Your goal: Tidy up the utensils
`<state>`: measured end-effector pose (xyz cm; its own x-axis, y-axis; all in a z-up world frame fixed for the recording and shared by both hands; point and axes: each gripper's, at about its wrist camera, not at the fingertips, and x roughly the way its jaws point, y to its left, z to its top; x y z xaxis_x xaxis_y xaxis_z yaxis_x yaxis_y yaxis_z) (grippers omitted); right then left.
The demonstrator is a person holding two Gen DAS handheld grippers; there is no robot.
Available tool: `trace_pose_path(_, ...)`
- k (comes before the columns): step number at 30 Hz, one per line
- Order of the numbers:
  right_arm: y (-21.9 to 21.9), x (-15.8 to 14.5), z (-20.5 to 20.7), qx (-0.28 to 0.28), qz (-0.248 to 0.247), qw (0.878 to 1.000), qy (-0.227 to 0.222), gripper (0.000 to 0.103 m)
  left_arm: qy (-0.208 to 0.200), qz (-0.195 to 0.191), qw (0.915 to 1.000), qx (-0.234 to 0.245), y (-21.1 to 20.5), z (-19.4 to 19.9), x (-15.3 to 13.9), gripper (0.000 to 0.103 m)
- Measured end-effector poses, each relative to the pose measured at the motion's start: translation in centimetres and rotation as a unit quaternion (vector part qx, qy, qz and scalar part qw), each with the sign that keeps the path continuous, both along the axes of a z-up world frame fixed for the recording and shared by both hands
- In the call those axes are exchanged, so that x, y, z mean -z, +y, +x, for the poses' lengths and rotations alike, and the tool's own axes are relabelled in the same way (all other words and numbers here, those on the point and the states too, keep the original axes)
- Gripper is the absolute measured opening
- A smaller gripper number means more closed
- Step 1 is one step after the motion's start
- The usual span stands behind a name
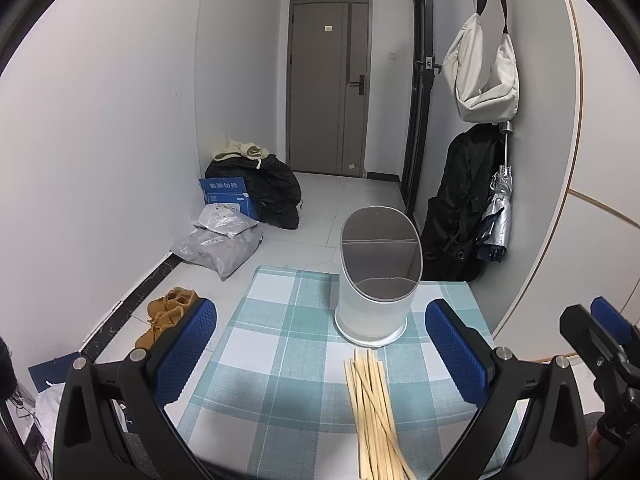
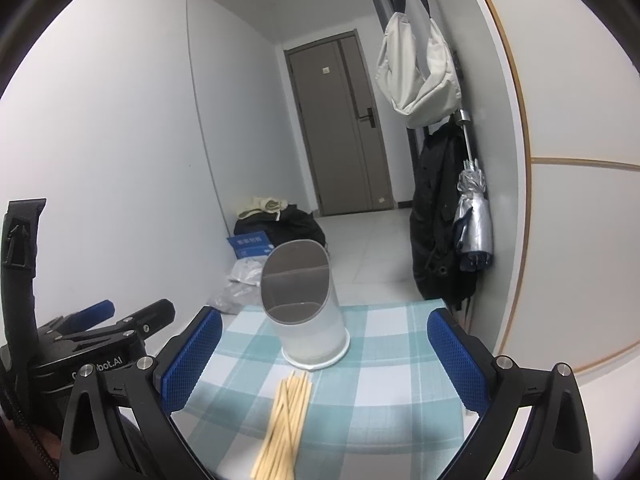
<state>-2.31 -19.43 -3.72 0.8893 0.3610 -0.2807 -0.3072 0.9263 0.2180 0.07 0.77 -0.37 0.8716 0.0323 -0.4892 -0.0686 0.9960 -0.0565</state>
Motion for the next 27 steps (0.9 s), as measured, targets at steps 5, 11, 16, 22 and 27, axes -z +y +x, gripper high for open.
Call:
trace_pose_path(5,-0.08,-0.03,0.01,0.000,0.000,1.000,0.002,0.103,0.004,-0.004,1.0000,-0.004,0.16,0.20,0.17,0.102)
trace_pose_path(11,0.10,-0.15,0.05,-0.002,-0.004,1.000,-0.001,0.103,0.005,-0.007,0.9999,-0.010,0.26,0.11,0.41,0.102)
trace_pose_path(16,0.22,-0.10,0.06,-0.008,-0.004,1.000,-0.003,0.103,0.003,-0.002,0.9999,-0.011,0.32,0.05,0.44,0.102)
trace_pose_path(22,0.49,-0.16,0.17,-0.012,-0.008,1.000,-0.006,0.103,0.005,-0.005,1.0000,-0.006,0.37,0.15,0.56,0.102)
trace_pose_path(27,0.60,-0.12,0.26,-0.012,-0.008,1.000,-0.005,0.103,0.004,-0.005,1.0000,-0.006,0.35,0.35,0.65,0.102)
